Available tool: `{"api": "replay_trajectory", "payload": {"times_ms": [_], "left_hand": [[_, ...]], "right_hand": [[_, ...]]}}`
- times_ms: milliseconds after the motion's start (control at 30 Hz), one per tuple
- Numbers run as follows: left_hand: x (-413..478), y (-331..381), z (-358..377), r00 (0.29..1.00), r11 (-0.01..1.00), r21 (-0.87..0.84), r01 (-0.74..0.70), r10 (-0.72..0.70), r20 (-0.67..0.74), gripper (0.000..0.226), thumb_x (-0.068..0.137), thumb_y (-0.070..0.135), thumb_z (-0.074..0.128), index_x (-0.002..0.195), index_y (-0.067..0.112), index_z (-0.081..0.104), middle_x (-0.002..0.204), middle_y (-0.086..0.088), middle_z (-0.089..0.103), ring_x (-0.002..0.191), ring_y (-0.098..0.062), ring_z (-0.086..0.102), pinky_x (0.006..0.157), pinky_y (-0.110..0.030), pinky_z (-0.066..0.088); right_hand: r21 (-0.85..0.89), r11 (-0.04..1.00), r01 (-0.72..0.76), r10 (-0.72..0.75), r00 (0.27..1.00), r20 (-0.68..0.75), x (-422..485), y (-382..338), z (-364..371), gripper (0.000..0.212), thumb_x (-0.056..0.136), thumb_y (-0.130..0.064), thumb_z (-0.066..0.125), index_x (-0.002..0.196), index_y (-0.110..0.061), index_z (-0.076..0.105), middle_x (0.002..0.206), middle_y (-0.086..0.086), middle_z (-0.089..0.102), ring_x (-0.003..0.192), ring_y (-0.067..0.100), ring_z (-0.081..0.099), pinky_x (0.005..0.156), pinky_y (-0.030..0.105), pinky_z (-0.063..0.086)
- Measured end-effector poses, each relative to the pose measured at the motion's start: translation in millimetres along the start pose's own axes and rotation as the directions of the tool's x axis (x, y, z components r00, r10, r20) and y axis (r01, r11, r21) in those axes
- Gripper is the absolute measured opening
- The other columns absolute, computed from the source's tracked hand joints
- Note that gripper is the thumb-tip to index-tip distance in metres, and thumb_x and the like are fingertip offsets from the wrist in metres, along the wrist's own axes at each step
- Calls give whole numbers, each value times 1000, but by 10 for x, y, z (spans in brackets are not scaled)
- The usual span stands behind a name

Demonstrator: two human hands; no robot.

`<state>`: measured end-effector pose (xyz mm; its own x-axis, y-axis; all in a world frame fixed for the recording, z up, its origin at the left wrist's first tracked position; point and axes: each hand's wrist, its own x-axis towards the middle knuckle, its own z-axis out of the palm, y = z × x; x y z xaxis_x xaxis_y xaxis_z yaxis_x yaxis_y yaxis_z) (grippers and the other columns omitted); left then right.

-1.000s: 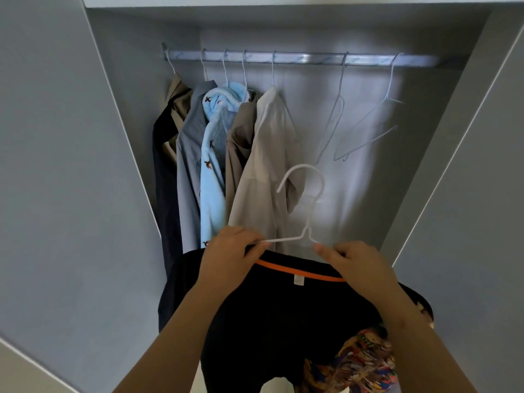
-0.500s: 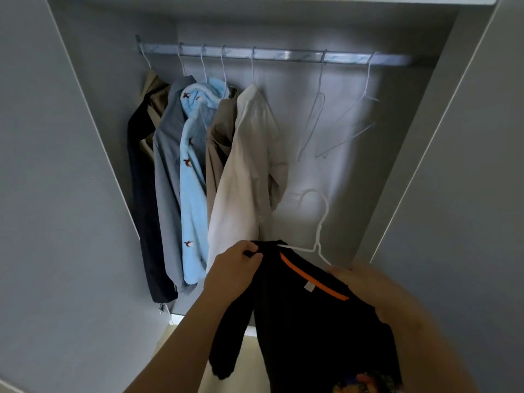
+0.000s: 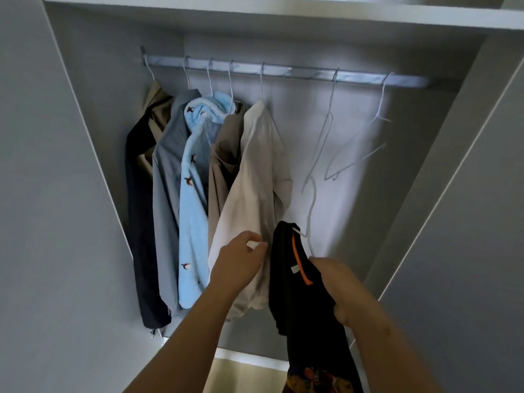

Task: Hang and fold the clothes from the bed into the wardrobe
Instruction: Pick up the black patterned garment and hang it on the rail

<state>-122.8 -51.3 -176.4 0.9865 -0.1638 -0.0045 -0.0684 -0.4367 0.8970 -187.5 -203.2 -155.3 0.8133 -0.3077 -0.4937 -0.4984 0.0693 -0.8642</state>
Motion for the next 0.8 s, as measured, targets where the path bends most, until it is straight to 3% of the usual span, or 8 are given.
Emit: {"api": "replay_trajectory", "payload": {"times_ms": [100, 267, 400, 500, 567, 733, 800], "left_hand": [[379, 116, -80, 998, 999, -17, -47, 47, -36, 7, 91, 33, 52, 96, 33, 56, 82, 6, 66, 76, -12, 66, 69, -27, 51], [1150, 449, -232, 981, 985, 47, -169, 173, -87, 9, 92, 30, 49, 96, 32, 57, 88, 8, 62, 90, -15, 61, 82, -31, 49], [1767, 767, -352, 958, 960, 122, -253, 266, -104, 19, 92, 28, 49, 105, 25, 62, 105, 3, 65, 99, -19, 59, 88, -37, 48], [2195, 930, -436, 926, 922, 184, -340, 362, -104, 21, 93, 23, 49, 109, 20, 62, 111, -2, 62, 101, -19, 58, 88, -36, 48], [2465, 979, -492, 904, 894, 235, -383, 415, -107, 22, 92, 20, 50, 110, 18, 63, 115, -5, 59, 106, -21, 55, 91, -37, 46], [3026, 1028, -564, 902, 864, 302, -404, 432, -29, 39, 88, 20, 55, 127, 21, 50, 132, -7, 46, 121, -27, 43, 101, -40, 38], [3182, 1039, -562, 906, 866, 293, -404, 424, -4, 47, 88, 21, 55, 133, 21, 43, 138, -7, 39, 126, -28, 39, 103, -40, 36]], "right_hand": [[27, 999, 44, -43, 999, -22, 225, -334, 99, 31, 91, -11, 45, 61, -7, 51, 51, 6, 51, 42, 18, 49, 40, 20, 39], [-19, 985, 174, -175, 983, -52, 643, -994, 242, 35, 93, -7, 43, 58, -9, 45, 32, -3, 45, 25, 8, 42, 30, 10, 28], [-275, 904, 327, -360, 929, -80, 1044, -1485, 387, 38, 93, -5, 43, 55, -12, 43, 53, 2, 46, 46, 12, 43, 40, 14, 32], [-302, 877, 372, -412, 908, -79, 1287, -1809, 464, 35, 95, -11, 44, 60, -14, 47, 60, 0, 48, 53, 11, 44, 42, 15, 37], [-218, 889, 403, -431, 897, -97, 1423, -2020, 492, 31, 95, -15, 46, 65, -17, 51, 64, -2, 50, 55, 7, 46, 42, 12, 40], [-225, 835, 502, -542, 820, -181, 1644, -2524, 431, 34, 93, -10, 47, 59, -14, 49, 48, -6, 50, 36, 0, 49, 38, 10, 38], [-270, 803, 531, -586, 787, -196, 1704, -2706, 420, 35, 91, -10, 46, 56, -12, 45, 47, 0, 48, 42, 10, 47, 42, 17, 36]]}}
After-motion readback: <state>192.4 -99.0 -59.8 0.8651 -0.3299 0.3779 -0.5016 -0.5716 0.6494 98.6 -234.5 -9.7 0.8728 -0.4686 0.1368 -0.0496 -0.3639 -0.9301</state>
